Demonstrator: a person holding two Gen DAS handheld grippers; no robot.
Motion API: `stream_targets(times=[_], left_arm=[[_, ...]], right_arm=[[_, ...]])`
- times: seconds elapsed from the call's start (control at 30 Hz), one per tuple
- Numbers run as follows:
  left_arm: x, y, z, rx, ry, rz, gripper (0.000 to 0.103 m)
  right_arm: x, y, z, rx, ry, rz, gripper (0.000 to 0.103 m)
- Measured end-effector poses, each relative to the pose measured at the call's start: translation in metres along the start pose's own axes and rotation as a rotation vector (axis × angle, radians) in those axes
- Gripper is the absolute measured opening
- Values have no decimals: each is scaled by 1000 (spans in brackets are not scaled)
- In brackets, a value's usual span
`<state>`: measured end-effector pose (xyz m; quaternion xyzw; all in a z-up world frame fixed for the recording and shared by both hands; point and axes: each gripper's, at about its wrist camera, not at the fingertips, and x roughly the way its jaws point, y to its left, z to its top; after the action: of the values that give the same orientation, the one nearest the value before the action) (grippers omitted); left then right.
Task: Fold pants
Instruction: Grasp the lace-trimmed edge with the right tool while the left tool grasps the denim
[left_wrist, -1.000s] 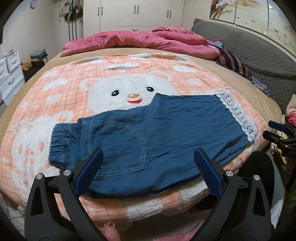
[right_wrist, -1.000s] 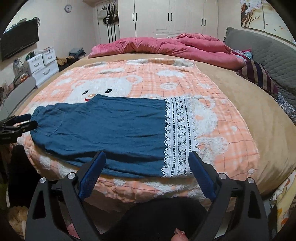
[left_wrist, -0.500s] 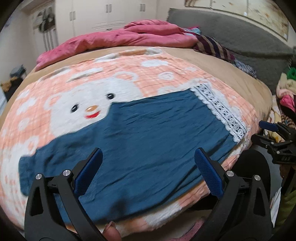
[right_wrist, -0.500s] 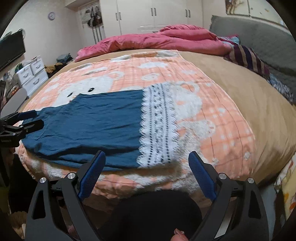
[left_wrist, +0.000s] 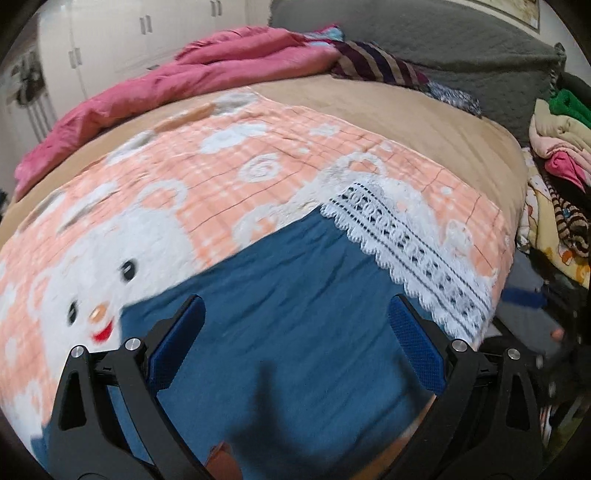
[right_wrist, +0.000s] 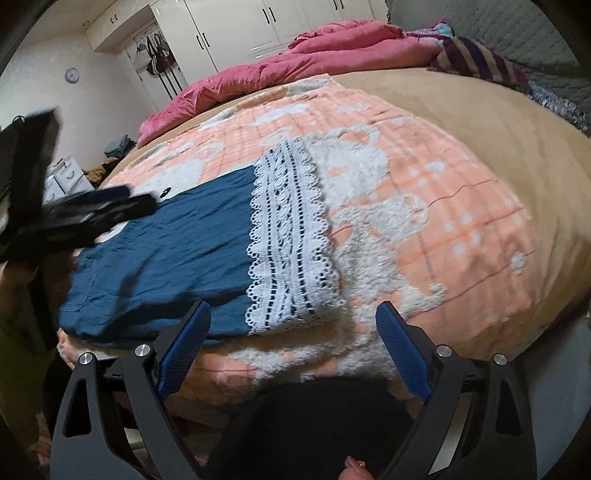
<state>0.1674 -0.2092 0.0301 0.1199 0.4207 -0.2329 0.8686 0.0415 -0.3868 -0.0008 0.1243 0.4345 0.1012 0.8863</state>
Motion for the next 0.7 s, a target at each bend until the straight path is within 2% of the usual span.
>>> stream_targets(times=[0.13, 0.2, 0.27, 0.37, 0.4, 0.43, 0.47, 0.53, 0.6, 0.7], left_arm=[[31, 0, 23, 42, 37, 14, 93], [43, -1, 30, 66, 48, 3, 93], [53, -3, 37, 91, 54, 0, 93], [68, -4, 48, 119, 62, -10, 88], [72, -3, 50, 120, 67, -16, 85], [79, -2, 55, 119, 83, -26, 78], [84, -1, 57, 115, 91, -36, 66], [94, 2, 62, 108, 105, -59, 56], [102, 4, 65, 105, 109, -97, 56], [112, 3, 68, 122, 122, -203, 56]], right_arm=[[8, 1, 2, 14, 12, 2, 86], [13, -2, 3, 37, 22, 3, 80], [18, -6, 4, 62, 32, 9, 60], [26, -9, 4, 91, 41, 8, 45], [25, -9, 4, 91, 36, 16, 44], [24, -9, 4, 91, 29, 23, 42], [23, -9, 4, 92, 23, 29, 40], [21, -9, 5, 103, 13, 43, 40], [24, -8, 6, 100, 23, 45, 41], [31, -11, 7, 127, 49, 44, 43]])
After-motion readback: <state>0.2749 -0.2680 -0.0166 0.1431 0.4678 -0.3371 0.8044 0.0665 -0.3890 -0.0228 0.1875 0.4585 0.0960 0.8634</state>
